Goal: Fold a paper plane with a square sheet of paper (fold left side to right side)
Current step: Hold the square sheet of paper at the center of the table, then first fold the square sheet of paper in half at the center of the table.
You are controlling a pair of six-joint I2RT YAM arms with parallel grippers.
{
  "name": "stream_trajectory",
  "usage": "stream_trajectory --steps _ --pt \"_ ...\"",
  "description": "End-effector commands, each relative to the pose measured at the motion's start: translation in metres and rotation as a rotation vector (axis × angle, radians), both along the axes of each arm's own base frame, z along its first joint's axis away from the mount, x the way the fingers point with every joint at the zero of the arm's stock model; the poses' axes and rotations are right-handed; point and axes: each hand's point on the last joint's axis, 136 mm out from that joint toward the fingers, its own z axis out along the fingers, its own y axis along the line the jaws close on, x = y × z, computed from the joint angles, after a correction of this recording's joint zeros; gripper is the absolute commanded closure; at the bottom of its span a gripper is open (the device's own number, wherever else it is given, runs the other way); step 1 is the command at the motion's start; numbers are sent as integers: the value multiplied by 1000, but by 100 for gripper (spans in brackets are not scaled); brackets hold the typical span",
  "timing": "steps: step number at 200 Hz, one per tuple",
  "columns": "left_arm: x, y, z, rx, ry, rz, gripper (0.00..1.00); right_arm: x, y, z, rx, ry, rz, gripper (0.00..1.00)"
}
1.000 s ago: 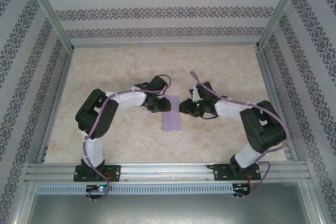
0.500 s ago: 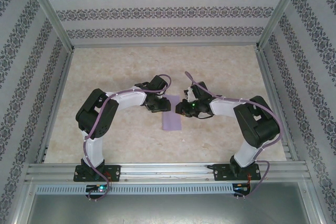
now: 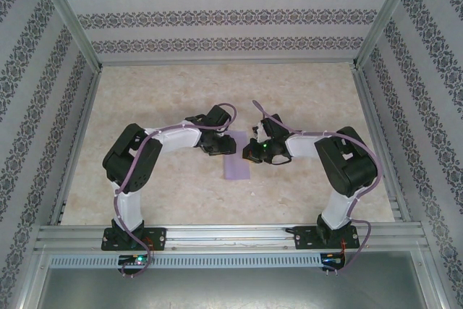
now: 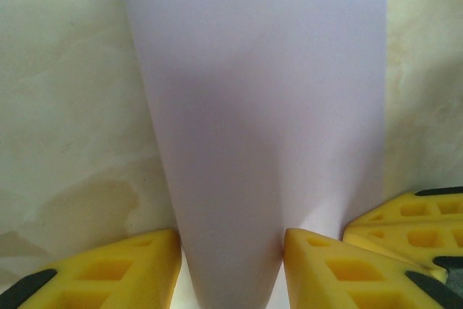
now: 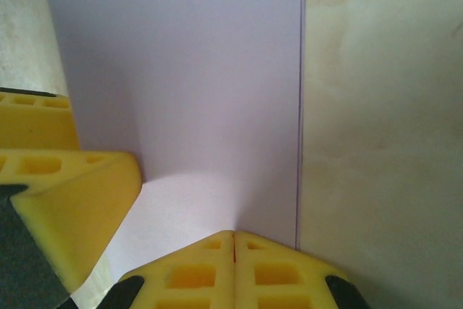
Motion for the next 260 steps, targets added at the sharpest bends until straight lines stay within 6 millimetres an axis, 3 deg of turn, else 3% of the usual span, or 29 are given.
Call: stream_trajectory --steps 1,69,90,114,147,174,226,260 --pt "-7 4 -14 33 -9 -8 53 -12 -13 -27 -108 62 -4 100" --pt "7 24 62 -28 -188 3 46 -17 -23 -36 -180 76 3 100" --pt "7 21 82 -93 -281 -16 52 -17 -25 -37 -204 74 10 100" --pt "-1 0 96 -244 -309 -81 64 -17 -27 -37 -217 70 13 100" --pt "-10 -24 80 -328 -227 -166 75 -19 -29 -39 -239 73 18 100" --pt "-10 -29 57 -314 -175 -168 79 -20 -30 -40 -254 73 21 100" --pt "-12 -11 8 -181 -97 -125 83 -21 -33 -42 -278 80 30 100" --pt "-13 1 -8 -138 -74 -95 84 -26 -38 -48 -300 94 36 100"
